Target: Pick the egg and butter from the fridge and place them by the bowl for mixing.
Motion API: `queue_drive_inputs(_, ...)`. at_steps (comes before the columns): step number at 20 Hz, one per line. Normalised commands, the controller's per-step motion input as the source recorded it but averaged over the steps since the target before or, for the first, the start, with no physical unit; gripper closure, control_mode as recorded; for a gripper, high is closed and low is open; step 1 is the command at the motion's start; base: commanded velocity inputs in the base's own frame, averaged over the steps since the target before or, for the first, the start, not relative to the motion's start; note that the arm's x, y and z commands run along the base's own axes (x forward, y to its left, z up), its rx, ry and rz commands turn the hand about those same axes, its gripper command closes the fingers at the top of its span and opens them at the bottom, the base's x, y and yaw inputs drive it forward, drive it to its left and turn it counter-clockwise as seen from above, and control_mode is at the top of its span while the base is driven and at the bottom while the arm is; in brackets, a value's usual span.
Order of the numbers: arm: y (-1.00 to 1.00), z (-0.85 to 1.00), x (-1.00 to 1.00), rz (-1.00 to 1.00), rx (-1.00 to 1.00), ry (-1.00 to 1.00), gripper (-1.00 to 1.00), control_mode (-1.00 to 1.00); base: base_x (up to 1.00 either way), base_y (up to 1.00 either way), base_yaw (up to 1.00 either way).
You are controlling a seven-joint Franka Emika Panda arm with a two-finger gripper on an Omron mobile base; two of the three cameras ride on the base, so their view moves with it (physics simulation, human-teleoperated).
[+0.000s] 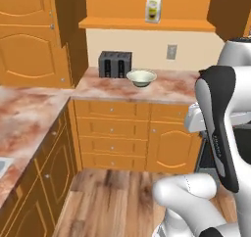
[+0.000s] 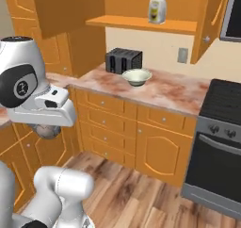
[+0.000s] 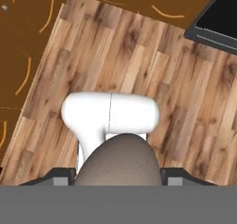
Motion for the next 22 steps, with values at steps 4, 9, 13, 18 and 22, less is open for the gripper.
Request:
queue_drive_inputs(4, 0.0, 0.0, 0.0, 0.0, 0.0, 0.0, 1.0, 1.0, 0.49, 0.65, -0.73)
queue_drive_inputs(9, 0.0, 0.0, 0.0, 0.0, 0.0, 0.0, 1.0, 1.0, 0.5, 0.68, -0.72)
queue_drive_inputs(13, 0.0, 0.0, 0.0, 0.0, 0.0, 0.0, 1.0, 1.0, 0.7, 0.55, -0.54)
queue_drive_inputs(18, 0.0, 0.0, 0.0, 0.0, 0.0, 0.0, 1.0, 1.0, 0.93, 0.02, -0.13)
queue_drive_inputs(22, 0.0, 0.0, 0.0, 0.0, 0.0, 0.0, 1.0, 1.0, 0.98, -0.06, 0.0)
